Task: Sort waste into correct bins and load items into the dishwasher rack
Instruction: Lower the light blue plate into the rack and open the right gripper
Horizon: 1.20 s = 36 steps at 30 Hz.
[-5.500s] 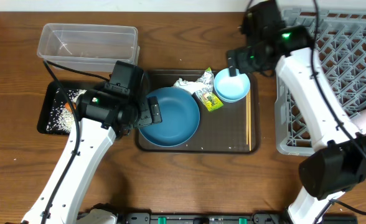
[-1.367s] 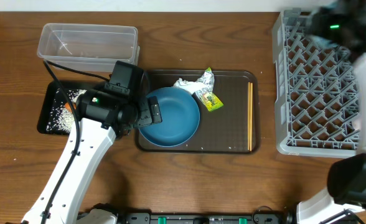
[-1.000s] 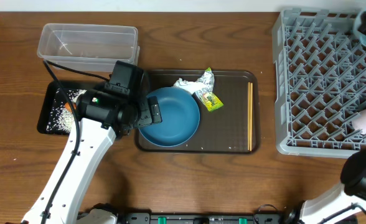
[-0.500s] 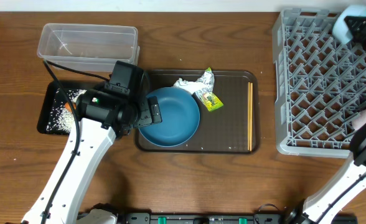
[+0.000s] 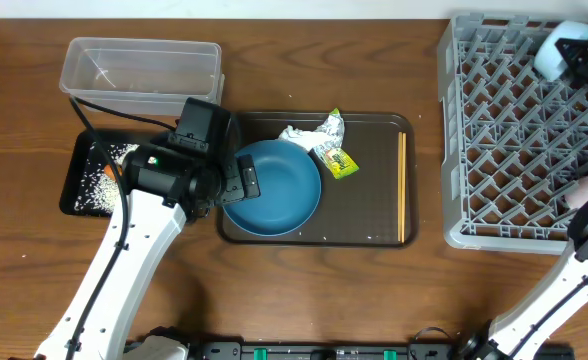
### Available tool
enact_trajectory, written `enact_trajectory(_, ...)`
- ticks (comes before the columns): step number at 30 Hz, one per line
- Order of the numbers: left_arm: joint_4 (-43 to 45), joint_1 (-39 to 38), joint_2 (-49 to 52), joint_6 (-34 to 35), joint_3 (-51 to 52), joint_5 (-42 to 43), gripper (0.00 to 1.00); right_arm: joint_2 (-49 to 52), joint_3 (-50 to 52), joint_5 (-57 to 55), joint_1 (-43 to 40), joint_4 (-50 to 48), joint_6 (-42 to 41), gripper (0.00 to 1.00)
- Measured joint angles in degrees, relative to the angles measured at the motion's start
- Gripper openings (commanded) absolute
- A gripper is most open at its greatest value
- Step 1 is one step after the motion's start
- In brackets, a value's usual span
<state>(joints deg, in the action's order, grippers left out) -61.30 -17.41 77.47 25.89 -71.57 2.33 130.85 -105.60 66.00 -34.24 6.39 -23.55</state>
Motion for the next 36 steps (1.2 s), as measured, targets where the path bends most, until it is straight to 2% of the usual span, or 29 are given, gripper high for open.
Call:
enact_trajectory(11, 0.00, 0.00, 0.00, 0.00, 0.00, 0.00, 0.98, 0.00, 0.00, 2.91, -5.20, 2.25, -1.29, 0.02)
enact_trajectory(15, 0.02, 0.00, 0.00, 0.02, 0.00, 0.00, 0.98, 0.00, 0.00, 3.80, -5.51, 3.63, -1.51, 0.07)
enact_trajectory(19, 0.02, 0.00, 0.00, 0.00, 0.00, -0.02, 0.98, 0.00, 0.00, 3.98, -6.51, 5.07, -1.49, 0.03)
enact_trajectory(23, 0.00, 0.00, 0.00, 0.00, 0.00, 0.00, 0.98, 0.00, 0.00, 5.20, -7.32, 6.16, -1.64, 0.04)
enact_trajectory(24, 0.02, 0.00, 0.00, 0.00, 0.00, 0.00, 0.98, 0.00, 0.00, 5.40, -7.43, 6.40, -1.64, 0.09)
enact_trajectory(25, 0.00, 0.00, 0.00, 0.00, 0.00, 0.00, 0.98, 0.00, 0.00, 5.57, -7.63, 6.78, -1.66, 0.22)
enact_trajectory(26, 0.02, 0.00, 0.00, 0.00, 0.00, -0.02, 0.98, 0.00, 0.00, 5.35, -7.98, 7.30, -1.90, 0.29)
enact_trajectory(32, 0.02, 0.00, 0.00, 0.00, 0.00, -0.02, 0.98, 0.02, 0.02, 4.59, -12.41, 8.61, -2.45, 0.26)
enact_trajectory(33, 0.02, 0.00, 0.00, 0.00, 0.00, -0.02, 0.98, 0.02, 0.02, 4.46, -13.22, 8.70, -3.04, 0.31)
enact_trajectory(35, 0.02, 0.00, 0.00, 0.00, 0.00, 0.00, 0.98, 0.02, 0.00, 4.33, -14.12, 8.85, -4.24, 0.50)
enact_trajectory(36, 0.02, 0.00, 0.00, 0.00, 0.00, -0.02, 0.98, -0.02, 0.00, 4.13, -14.49, 9.09, -4.59, 0.54)
